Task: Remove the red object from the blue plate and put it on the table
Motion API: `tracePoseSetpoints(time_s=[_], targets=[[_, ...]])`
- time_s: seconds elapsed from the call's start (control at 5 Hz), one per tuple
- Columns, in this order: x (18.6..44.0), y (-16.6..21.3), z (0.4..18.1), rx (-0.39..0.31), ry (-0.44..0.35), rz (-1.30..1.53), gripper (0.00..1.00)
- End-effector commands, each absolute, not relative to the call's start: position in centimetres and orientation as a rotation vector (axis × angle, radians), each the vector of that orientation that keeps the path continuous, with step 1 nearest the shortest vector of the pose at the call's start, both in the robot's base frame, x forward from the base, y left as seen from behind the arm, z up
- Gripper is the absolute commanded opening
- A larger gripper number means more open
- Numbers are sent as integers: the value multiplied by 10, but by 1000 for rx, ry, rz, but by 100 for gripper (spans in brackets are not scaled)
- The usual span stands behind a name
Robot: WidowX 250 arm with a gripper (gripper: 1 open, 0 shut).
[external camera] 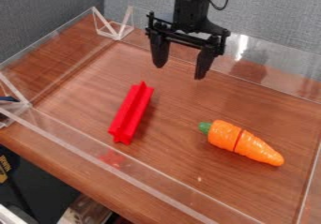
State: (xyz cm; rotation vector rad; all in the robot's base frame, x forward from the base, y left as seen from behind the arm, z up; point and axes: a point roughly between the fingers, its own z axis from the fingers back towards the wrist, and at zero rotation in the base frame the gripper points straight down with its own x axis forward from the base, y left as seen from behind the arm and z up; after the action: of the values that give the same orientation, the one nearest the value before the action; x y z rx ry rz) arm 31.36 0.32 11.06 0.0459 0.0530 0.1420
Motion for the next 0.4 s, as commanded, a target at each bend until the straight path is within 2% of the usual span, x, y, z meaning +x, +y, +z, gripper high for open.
tracePoseSetpoints(time_s=[0.0,0.2], targets=[[316,16,130,41,-19,98,100],[319,17,124,33,-17,36,100]])
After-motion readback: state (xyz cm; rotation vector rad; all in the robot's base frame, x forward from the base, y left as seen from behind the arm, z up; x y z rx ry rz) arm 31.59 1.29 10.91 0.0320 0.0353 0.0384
